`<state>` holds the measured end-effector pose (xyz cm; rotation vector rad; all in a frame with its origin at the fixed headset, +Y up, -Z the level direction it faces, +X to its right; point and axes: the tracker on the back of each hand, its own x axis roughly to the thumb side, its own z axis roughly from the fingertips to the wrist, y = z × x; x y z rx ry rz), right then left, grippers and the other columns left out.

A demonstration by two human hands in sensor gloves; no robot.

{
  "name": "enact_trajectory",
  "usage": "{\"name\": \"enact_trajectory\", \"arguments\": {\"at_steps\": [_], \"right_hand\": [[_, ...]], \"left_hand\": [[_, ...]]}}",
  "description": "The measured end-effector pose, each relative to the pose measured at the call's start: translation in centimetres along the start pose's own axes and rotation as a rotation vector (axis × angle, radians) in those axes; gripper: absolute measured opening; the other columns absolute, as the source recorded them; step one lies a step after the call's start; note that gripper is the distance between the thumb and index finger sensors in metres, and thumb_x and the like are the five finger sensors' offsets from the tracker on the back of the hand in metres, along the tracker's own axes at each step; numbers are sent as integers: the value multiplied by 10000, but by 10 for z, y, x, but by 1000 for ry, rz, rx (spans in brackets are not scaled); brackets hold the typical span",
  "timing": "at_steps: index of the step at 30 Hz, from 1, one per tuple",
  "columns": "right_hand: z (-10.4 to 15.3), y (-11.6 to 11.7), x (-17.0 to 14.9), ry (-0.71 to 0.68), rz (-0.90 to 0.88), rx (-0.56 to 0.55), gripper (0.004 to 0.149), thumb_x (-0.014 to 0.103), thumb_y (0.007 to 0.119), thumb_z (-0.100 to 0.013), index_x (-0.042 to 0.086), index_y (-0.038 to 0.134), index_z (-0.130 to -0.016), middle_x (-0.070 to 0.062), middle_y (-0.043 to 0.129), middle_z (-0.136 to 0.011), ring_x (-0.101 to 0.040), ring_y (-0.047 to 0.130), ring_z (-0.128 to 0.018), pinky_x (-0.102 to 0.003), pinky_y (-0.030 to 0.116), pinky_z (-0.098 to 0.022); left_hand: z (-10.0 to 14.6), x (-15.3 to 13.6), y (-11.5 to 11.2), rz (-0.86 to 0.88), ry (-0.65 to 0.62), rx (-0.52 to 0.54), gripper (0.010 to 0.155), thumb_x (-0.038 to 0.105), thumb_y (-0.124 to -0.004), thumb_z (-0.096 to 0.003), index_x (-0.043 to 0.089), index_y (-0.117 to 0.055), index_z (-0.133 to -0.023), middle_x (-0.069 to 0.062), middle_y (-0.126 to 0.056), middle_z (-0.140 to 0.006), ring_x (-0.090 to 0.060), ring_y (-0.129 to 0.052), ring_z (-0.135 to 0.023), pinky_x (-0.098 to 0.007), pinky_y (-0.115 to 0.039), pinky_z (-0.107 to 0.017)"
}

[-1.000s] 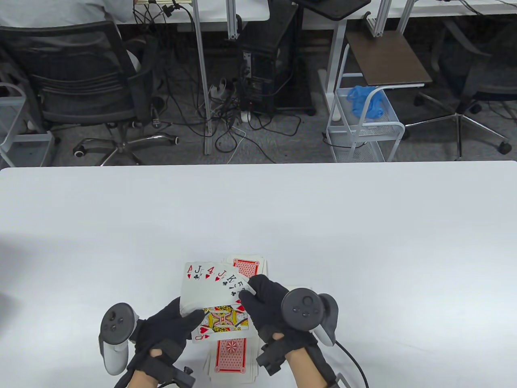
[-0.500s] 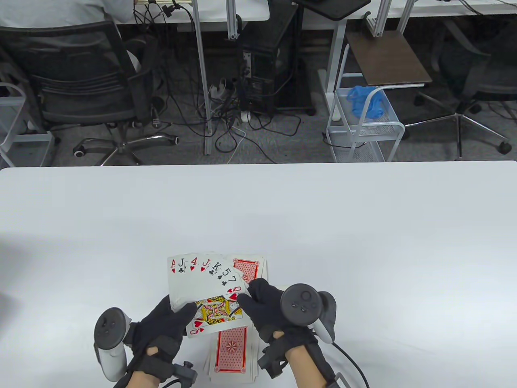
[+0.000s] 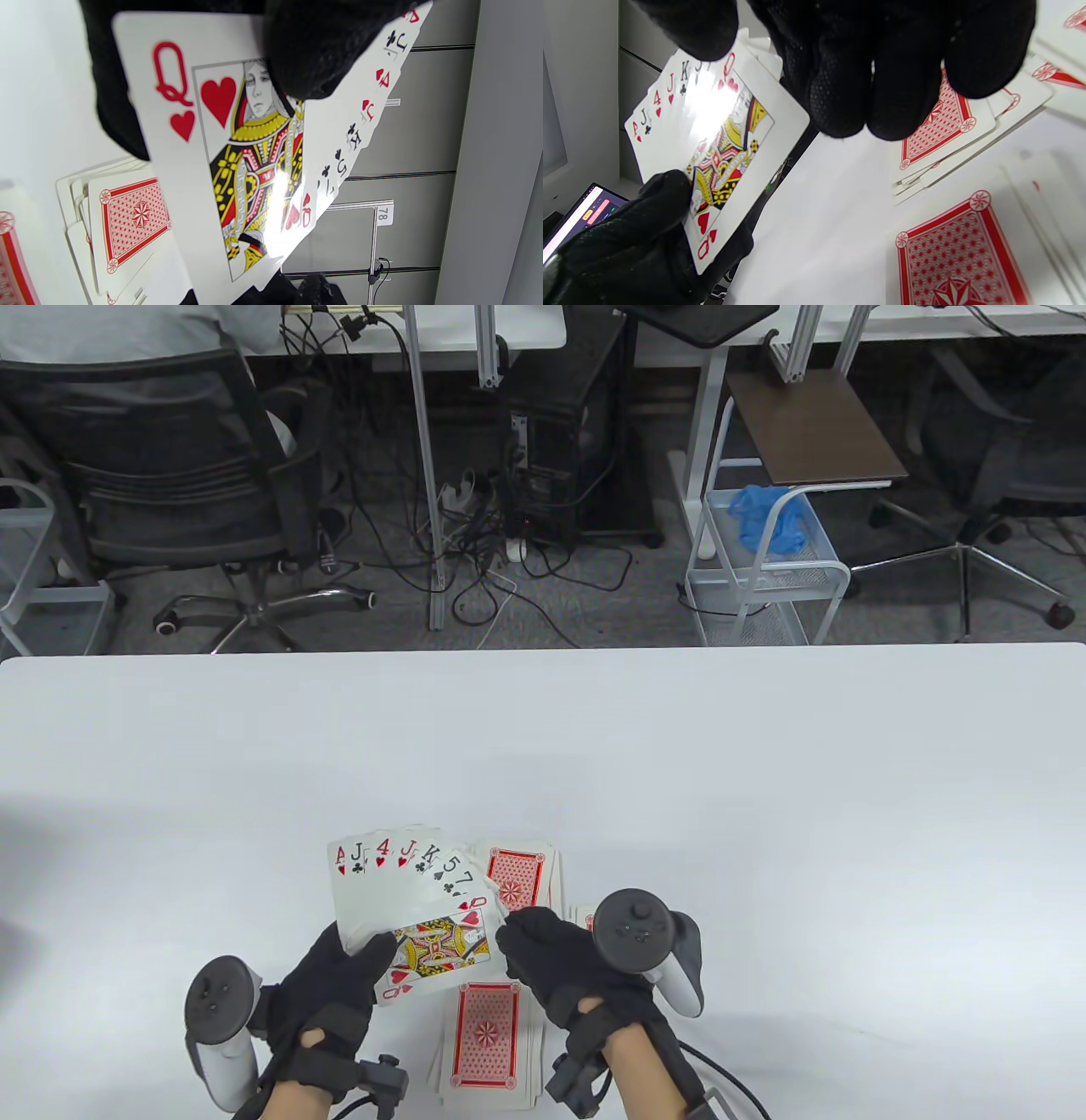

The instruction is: Four-player card dealing with fan arrangement

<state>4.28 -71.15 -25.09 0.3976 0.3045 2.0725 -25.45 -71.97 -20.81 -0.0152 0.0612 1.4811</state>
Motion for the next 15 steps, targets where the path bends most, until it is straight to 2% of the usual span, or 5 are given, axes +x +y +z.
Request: {"name": "enact_trajectory", "arguments": {"at_steps": [7, 12, 15], "right_hand": [[3, -1, 18, -43, -42, 13, 606, 405, 723, -617, -89, 848, -945, -212, 1025, -760, -471, 997, -654, -697, 753, -522], [6, 4, 34, -64, 80, -5, 585, 401, 756, -605, -62, 851, -949, -192, 1025, -758, -460, 997, -653, -692, 752, -527], [8, 6, 39, -32, 135, -3, 576, 394, 766, -601, -66, 863, -933, -186, 1034, -739, -455, 1003, -641, -693, 755, -522]], "left_hand": [[3, 4, 4, -56, -26, 73, 444, 344, -853, -495, 210, -853, -918, -35, -1060, -823, -270, -1175, -644, -393, -1034, -435], [6, 8, 4, -32, -58, 101, 445, 345, -852, -493, 214, -851, -918, -32, -1066, -816, -268, -1175, -645, -392, -1035, -434], [6, 8, 4, -26, -66, 103, 445, 345, -852, -494, 213, -850, -919, -32, -1064, -818, -269, -1174, -644, -392, -1034, -435]]}}
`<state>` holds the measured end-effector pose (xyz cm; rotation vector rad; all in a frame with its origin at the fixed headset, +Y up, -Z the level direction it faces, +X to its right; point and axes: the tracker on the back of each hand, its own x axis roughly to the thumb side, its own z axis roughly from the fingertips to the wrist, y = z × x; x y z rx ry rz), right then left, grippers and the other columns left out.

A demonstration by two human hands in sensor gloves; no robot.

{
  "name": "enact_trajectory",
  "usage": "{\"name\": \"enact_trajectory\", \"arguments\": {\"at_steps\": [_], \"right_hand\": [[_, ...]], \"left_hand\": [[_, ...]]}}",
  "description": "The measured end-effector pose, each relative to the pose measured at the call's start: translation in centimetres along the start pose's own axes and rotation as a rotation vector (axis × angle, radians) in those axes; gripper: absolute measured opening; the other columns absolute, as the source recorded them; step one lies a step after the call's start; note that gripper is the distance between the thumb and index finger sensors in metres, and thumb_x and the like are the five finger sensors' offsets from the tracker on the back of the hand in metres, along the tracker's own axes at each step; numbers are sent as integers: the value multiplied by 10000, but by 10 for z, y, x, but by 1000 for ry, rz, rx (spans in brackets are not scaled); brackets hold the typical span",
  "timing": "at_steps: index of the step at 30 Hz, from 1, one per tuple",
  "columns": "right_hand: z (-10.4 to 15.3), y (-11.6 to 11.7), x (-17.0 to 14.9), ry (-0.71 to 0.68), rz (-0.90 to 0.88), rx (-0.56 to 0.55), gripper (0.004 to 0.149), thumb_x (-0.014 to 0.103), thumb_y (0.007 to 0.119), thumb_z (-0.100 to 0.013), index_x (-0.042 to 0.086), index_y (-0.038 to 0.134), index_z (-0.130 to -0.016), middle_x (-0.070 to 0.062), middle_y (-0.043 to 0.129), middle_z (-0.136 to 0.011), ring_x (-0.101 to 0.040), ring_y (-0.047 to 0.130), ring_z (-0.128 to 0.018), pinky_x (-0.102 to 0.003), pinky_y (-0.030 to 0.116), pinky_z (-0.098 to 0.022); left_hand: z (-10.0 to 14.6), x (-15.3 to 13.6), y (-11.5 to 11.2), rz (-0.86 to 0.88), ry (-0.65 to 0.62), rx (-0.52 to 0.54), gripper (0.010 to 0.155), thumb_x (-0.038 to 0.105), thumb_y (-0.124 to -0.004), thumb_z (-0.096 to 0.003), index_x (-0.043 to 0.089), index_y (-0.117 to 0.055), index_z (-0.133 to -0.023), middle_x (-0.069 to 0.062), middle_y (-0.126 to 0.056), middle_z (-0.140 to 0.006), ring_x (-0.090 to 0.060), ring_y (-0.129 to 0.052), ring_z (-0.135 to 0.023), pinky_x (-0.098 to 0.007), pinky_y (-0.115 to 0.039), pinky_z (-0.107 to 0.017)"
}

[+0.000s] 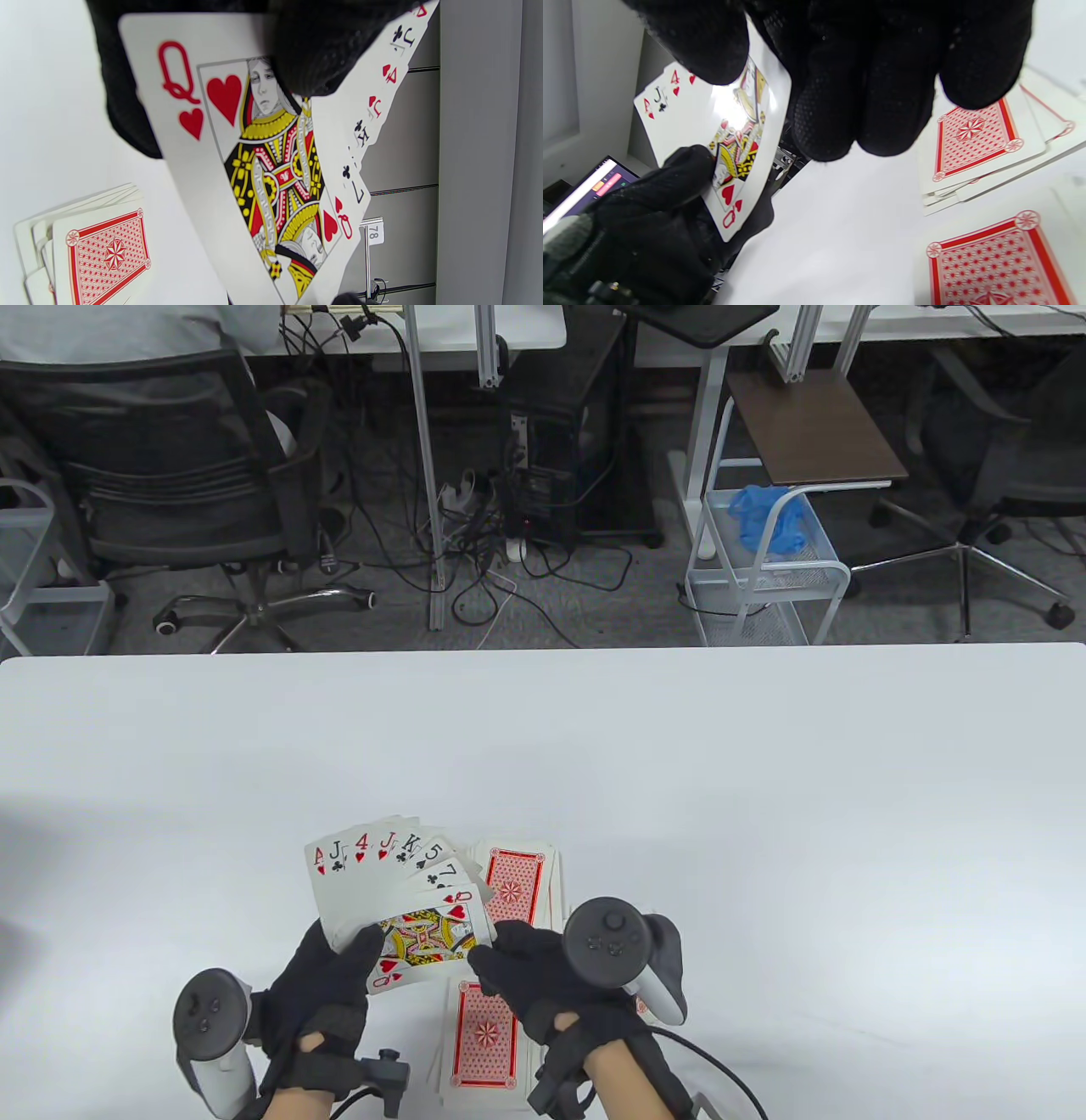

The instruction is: Four-player card dealing with fan arrangement

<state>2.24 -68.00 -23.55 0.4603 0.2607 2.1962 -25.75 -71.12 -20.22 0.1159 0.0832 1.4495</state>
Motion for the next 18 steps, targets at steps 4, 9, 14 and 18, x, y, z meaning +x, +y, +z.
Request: {"name": "enact_trajectory", "arguments": {"at_steps": [4, 9, 14, 18], "right_hand": [[0, 1, -1, 12, -28, 26, 574, 392, 756, -607, -70, 867, -929, -187, 1035, -735, -455, 1003, -638, -693, 753, -522], [-1, 2, -5, 21, -90, 81, 568, 391, 744, -613, -64, 868, -930, -187, 1031, -736, -458, 996, -644, -694, 748, -526], [0, 1, -2, -35, -156, 65, 536, 382, 775, -605, 5, 846, -978, -176, 982, -789, -470, 953, -689, -703, 719, -549], [5, -4, 11, -97, 10, -41, 494, 368, 802, -591, 96, 841, -1001, -185, 883, -873, -482, 876, -760, -713, 679, -579]], "left_hand": [[-1, -1, 0, 29, 4, -4, 444, 347, -849, -496, 218, -847, -922, -27, -1068, -816, -265, -1173, -650, -389, -1035, -437], [-1, -3, 2, 55, 14, -4, 444, 344, -849, -498, 216, -845, -923, -32, -1061, -824, -268, -1171, -651, -392, -1032, -441], [-1, -2, 2, 19, 4, 1, 446, 345, -849, -495, 218, -845, -923, -28, -1058, -826, -266, -1173, -647, -389, -1035, -435], [-1, -2, 0, 46, 9, -22, 445, 340, -851, -494, 213, -849, -921, -36, -1060, -822, -270, -1175, -639, -393, -1034, -430]]}}
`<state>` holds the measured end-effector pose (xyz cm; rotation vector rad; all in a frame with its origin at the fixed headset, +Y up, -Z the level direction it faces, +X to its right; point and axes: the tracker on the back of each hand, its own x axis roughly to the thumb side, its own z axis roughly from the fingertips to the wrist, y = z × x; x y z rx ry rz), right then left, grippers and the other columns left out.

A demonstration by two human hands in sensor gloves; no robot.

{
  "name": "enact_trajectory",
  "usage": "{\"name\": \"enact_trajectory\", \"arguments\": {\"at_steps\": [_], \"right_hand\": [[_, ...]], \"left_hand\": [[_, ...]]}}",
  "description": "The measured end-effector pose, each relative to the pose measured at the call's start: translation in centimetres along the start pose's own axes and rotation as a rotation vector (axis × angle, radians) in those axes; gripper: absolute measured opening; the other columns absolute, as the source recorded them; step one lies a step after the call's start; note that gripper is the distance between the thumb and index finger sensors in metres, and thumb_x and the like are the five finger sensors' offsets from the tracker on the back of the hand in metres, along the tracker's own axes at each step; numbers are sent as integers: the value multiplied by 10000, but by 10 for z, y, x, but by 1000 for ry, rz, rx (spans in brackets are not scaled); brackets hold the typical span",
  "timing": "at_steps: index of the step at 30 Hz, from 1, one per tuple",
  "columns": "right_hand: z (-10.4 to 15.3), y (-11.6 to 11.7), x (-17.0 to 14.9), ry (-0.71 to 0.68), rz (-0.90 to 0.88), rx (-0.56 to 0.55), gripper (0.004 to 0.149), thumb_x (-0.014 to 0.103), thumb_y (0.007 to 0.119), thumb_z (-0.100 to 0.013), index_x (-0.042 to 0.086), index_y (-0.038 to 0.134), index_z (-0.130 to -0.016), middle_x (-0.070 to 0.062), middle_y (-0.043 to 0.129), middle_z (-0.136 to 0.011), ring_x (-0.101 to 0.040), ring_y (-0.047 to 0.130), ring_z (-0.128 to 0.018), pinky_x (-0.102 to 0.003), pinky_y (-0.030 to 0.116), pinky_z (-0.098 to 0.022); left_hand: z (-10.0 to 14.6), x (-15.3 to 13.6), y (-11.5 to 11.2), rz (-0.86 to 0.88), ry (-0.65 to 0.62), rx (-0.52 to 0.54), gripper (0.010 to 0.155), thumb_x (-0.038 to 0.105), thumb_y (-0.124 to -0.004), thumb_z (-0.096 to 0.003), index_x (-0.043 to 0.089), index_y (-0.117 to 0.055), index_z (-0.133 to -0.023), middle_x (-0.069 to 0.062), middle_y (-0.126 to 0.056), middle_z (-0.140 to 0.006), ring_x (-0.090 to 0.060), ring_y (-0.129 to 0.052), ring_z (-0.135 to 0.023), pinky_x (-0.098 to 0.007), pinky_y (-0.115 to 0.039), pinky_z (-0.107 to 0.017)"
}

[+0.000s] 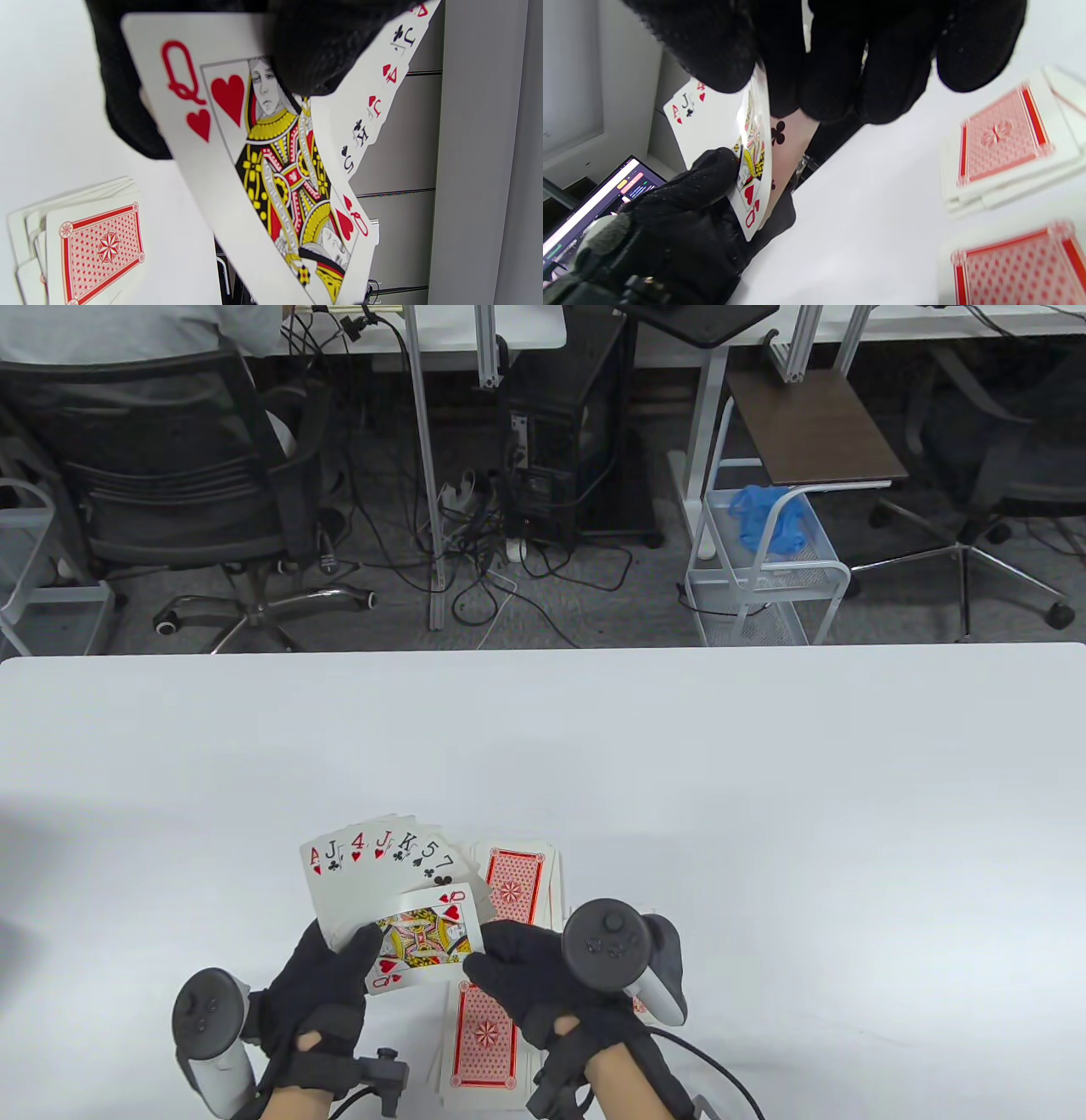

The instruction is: Four-player card dealing with fan arrangement

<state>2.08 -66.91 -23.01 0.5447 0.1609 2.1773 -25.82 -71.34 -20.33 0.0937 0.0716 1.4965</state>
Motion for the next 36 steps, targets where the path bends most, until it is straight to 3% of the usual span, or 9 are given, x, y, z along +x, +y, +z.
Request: {"name": "enact_trajectory", "arguments": {"at_steps": [4, 7, 10, 16, 24, 28, 33, 36], "right_hand": [[7, 0, 11, -25, 93, -191, 538, 408, 834, -571, 71, 845, -990, -208, 809, -884, -497, 818, -769, -710, 674, -568], [13, 2, 21, -57, 334, -339, 540, 418, 852, -552, 76, 848, -970, -303, 603, -1045, -598, 612, -903, -751, 588, -601], [13, 5, 20, -71, 366, -359, 556, 416, 859, -544, 40, 845, -954, -361, 450, -1174, -650, 510, -971, -766, 564, -612], [10, 3, 9, -53, 271, -365, 409, 354, 855, -543, 69, 890, -835, -276, 772, -1056, -550, 788, -887, -722, 665, -594], [10, -1, 12, -66, 260, -324, 400, 317, 870, -531, 74, 864, -848, -262, 746, -1071, -533, 773, -898, -715, 659, -601], [10, -5, 12, -73, 199, -303, 619, 320, 873, -534, 56, 623, -1036, -259, 670, -1084, -527, 763, -893, -716, 650, -606], [16, -13, -2, -4, 41, -486, 675, 411, 774, -586, 12, 538, -1077, -204, 787, -925, -440, 902, -699, -675, 725, -539], [16, -16, -7, 53, 84, -466, 747, 508, 753, -579, -5, 571, -1090, -158, 865, -822, -408, 950, -613, -659, 762, -500]], "left_hand": [[0, 2, -3, -55, -23, -18, 445, 340, -852, -490, 216, -853, -917, -33, -1069, -813, -270, -1177, -635, -391, -1037, -424], [0, 1, -9, -8, -14, -49, 445, 338, -854, -490, 214, -854, -917, -36, -1059, -822, -274, -1177, -633, -393, -1037, -423], [0, 0, -12, 14, -9, -86, 445, 334, -857, -486, 209, -859, -914, -43, -1067, -811, -278, -1181, -622, -390, -1041, -412], [-3, -5, -15, 82, 13, -150, 447, 327, -859, -486, 201, -859, -915, -52, -1066, -812, -288, -1176, -626, -392, -1039, -415], [-3, -13, -18, 227, 74, -177, 450, 321, -854, -492, 201, -846, -926, -51, -1056, -828, -286, -1172, -641, -387, -1039, -429], [-2, -10, -16, 178, 57, -153, 449, 321, -852, -492, 205, -846, -925, -49, -1061, -820, -282, -1177, -622, -378, -1044, -413], [-4, -7, -14, 116, 28, -161, 448, 317, -856, -486, 205, -854, -920, -52, -1062, -818, -294, -1172, -620, -395, -1033, -411], [-7, -6, -17, 99, -11, -225, 447, 317, -858, -483, 208, -859, -917, -51, -1060, -819, -295, -1172, -618, -395, -1032, -410]]}}
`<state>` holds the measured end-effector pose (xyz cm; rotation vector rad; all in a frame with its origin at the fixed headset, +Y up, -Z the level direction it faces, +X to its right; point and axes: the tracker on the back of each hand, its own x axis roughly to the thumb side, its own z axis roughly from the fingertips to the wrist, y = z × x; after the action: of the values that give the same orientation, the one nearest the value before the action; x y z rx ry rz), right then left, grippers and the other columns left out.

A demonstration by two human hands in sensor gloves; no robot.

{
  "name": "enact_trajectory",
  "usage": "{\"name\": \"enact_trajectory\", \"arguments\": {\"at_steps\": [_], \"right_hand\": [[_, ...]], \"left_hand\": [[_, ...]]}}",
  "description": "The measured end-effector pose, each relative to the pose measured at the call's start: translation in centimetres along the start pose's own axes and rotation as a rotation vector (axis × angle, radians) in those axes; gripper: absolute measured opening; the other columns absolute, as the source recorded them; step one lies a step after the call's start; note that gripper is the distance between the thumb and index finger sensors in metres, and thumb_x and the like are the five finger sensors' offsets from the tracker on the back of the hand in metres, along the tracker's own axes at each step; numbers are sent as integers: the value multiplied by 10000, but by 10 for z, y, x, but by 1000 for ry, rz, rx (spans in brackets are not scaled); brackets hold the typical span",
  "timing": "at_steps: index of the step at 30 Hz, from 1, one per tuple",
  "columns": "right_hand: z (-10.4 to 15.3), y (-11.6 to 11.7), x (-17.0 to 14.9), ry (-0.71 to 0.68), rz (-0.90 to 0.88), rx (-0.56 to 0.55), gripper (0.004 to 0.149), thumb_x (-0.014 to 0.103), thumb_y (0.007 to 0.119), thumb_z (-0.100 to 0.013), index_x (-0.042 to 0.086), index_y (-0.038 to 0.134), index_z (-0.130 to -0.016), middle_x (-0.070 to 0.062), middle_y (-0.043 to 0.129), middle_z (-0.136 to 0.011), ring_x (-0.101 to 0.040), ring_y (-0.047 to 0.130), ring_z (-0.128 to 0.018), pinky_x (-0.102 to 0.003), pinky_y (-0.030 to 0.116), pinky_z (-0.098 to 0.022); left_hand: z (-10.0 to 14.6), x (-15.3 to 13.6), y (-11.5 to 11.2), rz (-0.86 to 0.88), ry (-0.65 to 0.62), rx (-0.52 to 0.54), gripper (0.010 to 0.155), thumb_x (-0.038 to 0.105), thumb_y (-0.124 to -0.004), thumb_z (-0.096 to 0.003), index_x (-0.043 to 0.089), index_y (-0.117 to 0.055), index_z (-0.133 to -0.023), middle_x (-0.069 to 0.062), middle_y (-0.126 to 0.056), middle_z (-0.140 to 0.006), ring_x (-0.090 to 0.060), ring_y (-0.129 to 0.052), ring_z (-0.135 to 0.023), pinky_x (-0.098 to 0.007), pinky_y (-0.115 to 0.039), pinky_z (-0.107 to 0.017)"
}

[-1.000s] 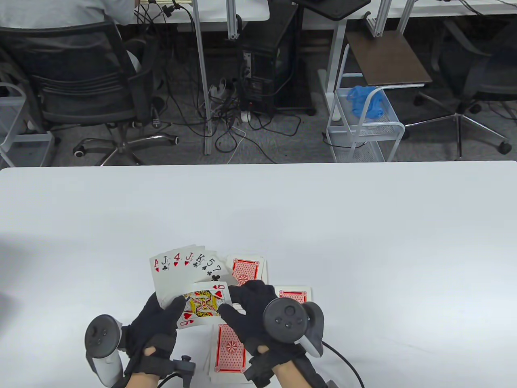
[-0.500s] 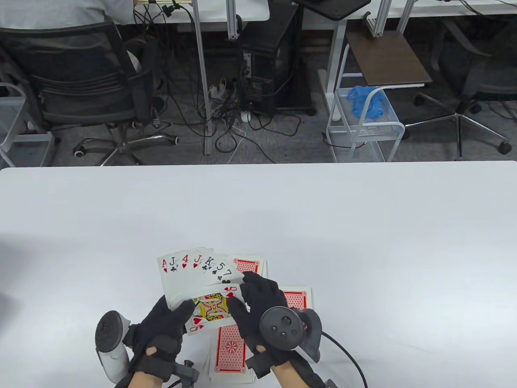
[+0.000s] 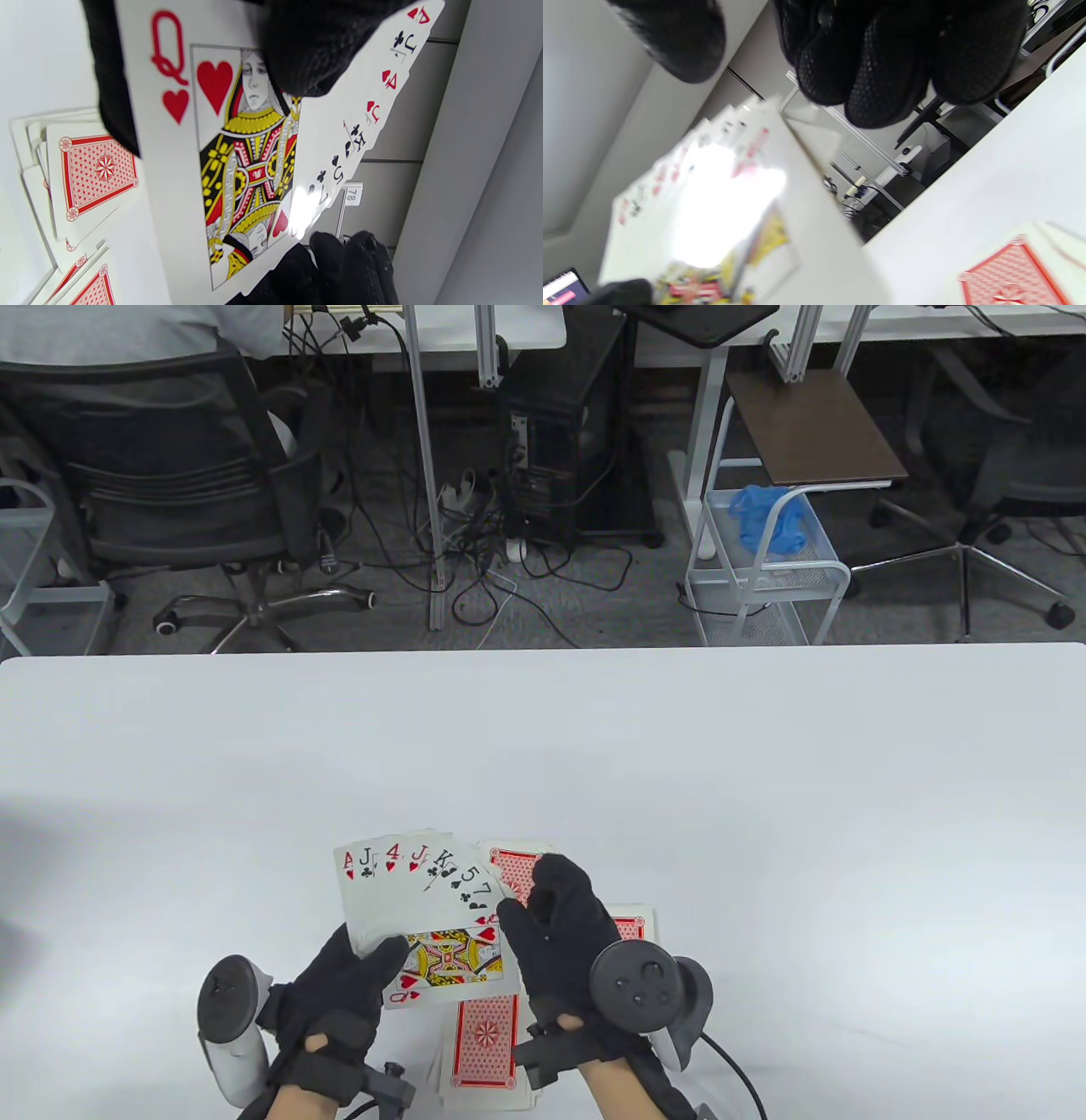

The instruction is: Four-player card dealing with fan arrangement

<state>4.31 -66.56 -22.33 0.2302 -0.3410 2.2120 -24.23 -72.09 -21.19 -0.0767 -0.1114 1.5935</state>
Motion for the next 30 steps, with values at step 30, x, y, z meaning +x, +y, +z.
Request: {"name": "enact_trajectory", "arguments": {"at_steps": [30], "right_hand": [[4, 6, 25, -191, 119, 51, 432, 352, 831, -568, 105, 879, -919, -324, 497, -1171, -629, 537, -978, -765, 565, -615]], "left_hand": [[2, 6, -3, -99, 2, 40, 447, 307, -869, -476, 189, -871, -907, -65, -1082, -791, -298, -1188, -599, -399, -1047, -398]]}}
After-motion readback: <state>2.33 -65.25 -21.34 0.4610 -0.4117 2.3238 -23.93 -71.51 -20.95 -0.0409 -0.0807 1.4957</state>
